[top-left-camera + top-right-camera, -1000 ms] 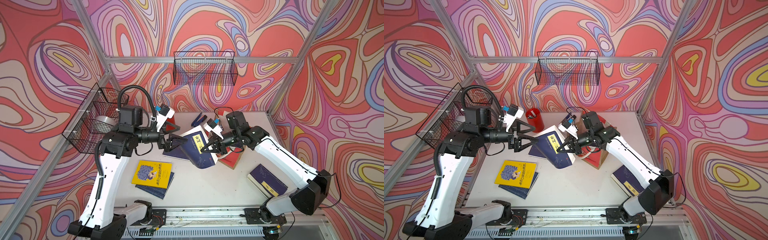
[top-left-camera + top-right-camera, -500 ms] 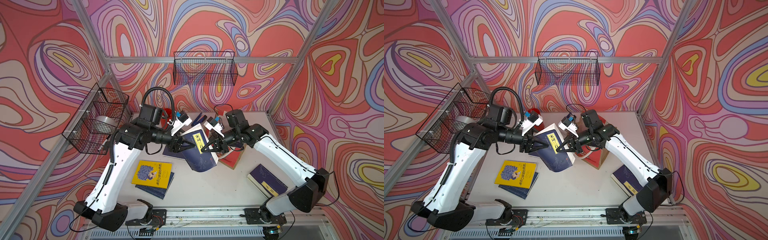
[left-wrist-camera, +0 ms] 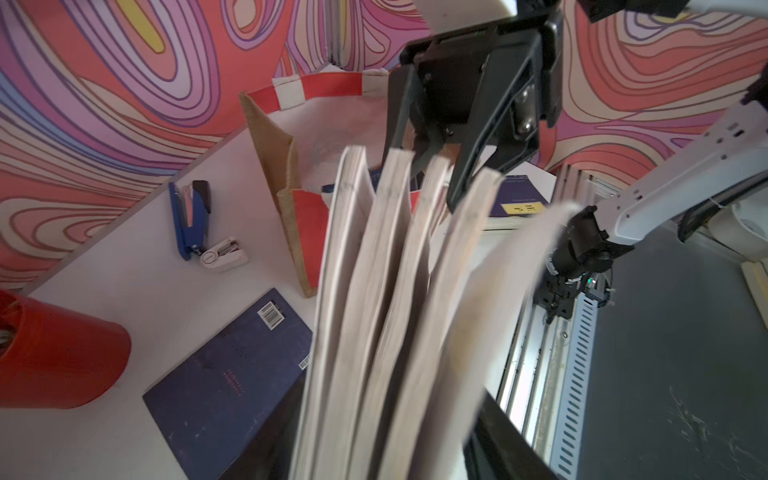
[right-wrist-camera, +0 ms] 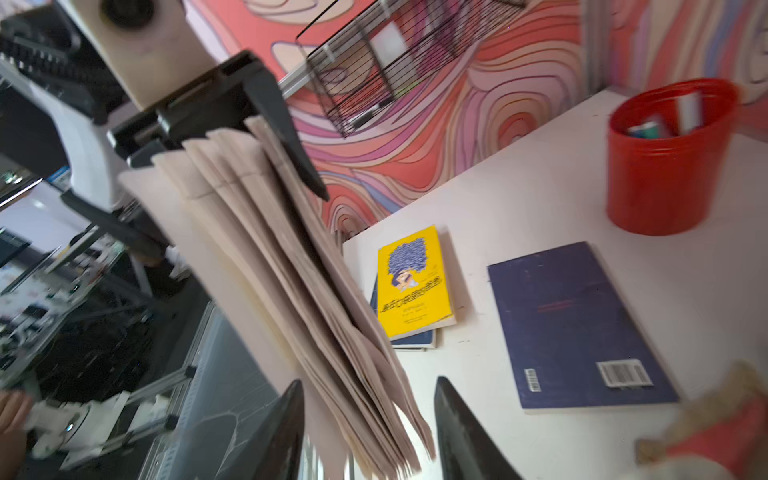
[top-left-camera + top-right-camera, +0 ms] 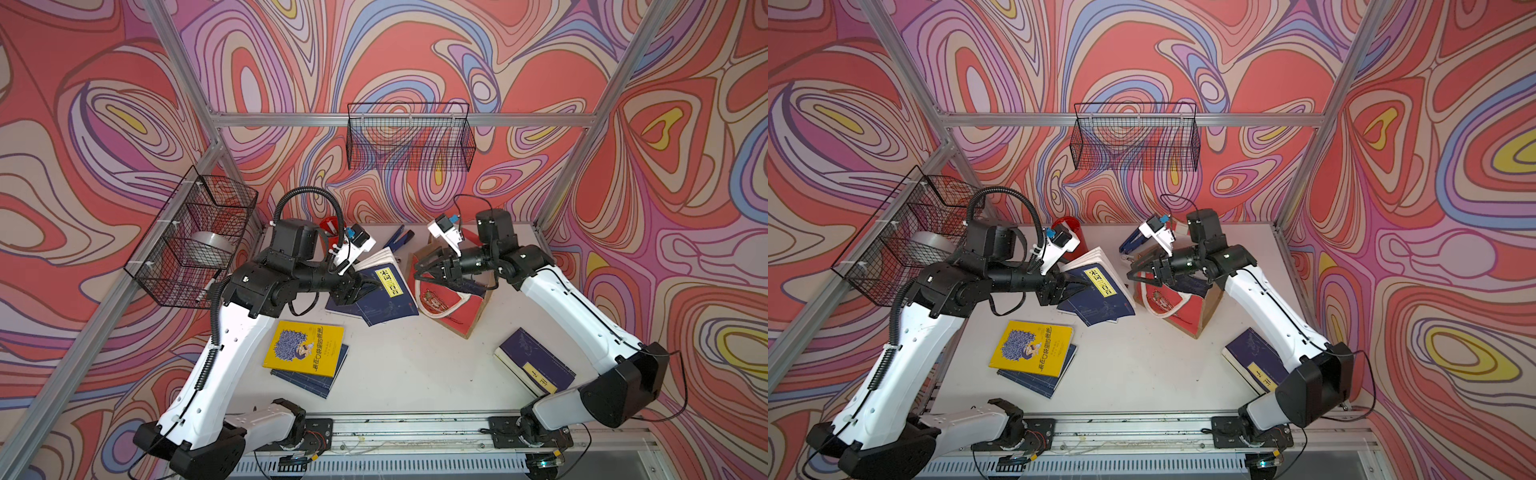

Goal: Put the books into the canvas bag
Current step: Pick up the book from the book.

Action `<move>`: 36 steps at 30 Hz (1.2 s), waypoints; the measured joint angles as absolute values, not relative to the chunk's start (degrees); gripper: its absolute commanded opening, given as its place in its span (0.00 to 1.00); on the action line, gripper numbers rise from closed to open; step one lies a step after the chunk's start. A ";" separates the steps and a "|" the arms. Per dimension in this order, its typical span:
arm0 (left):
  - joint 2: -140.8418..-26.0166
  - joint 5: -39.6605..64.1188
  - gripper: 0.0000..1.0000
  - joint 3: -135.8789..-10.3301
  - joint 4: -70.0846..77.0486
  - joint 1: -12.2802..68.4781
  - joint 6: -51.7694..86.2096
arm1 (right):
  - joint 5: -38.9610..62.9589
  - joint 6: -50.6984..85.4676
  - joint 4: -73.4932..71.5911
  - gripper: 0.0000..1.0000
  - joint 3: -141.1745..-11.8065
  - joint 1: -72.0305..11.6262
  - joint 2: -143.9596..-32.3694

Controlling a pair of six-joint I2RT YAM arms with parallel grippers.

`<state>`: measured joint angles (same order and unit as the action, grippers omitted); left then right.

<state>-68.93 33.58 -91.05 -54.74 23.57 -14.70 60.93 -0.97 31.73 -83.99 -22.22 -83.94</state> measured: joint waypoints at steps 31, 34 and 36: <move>-72.34 42.96 0.00 -88.42 -40.97 21.98 -6.17 | 64.75 -6.96 27.35 0.98 -82.17 -19.46 -73.41; -72.34 45.84 0.00 -88.53 -40.97 21.98 -6.15 | 63.83 -7.03 27.18 0.98 -82.28 -22.96 -74.87; -72.34 47.35 0.00 -88.53 -40.97 21.98 -6.15 | 62.83 -7.05 27.00 0.98 -82.61 -24.77 -76.23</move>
<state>-72.34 47.35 -88.53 -40.97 21.98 -6.15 62.83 -7.05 27.00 -82.61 -24.77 -76.23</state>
